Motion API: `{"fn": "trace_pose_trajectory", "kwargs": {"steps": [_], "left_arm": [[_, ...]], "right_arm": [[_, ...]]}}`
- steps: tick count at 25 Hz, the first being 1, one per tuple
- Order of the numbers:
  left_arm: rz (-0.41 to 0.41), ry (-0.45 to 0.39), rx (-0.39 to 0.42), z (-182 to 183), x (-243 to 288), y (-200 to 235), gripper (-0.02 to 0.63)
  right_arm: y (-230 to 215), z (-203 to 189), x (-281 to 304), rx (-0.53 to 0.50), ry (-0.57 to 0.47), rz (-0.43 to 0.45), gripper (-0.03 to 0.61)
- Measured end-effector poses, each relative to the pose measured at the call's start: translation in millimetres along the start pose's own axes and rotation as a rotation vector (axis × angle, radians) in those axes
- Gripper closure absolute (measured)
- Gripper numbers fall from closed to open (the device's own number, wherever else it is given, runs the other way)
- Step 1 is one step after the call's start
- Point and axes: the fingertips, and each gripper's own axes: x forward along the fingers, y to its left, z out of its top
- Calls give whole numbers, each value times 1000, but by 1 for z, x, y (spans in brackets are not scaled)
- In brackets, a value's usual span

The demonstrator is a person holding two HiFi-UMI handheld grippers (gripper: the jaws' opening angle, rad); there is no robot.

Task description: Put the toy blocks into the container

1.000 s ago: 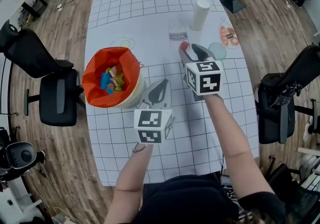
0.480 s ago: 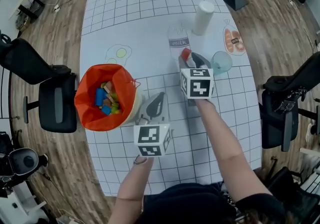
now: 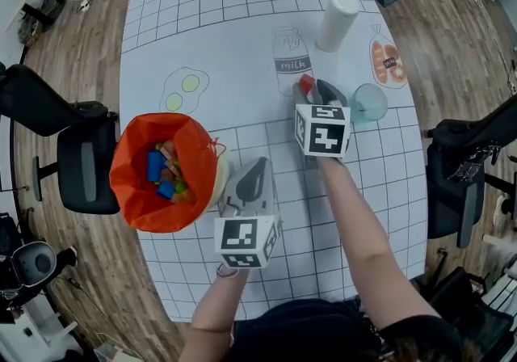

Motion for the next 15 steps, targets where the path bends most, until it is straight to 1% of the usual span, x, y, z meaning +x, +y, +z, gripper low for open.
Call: {"fn": "trace_pose_trajectory", "kwargs": {"steps": [6, 10, 15], "left_arm": [[-17, 2, 0, -1, 1, -3, 588], [-19, 7, -5, -4, 1, -3, 588], [-18, 9, -7, -4, -1, -3, 588]], "right_arm": [[0, -4, 6, -7, 53, -10, 373], [2, -8, 11, -42, 101, -29, 368], [2, -9, 10, -76, 96, -40, 368]]}}
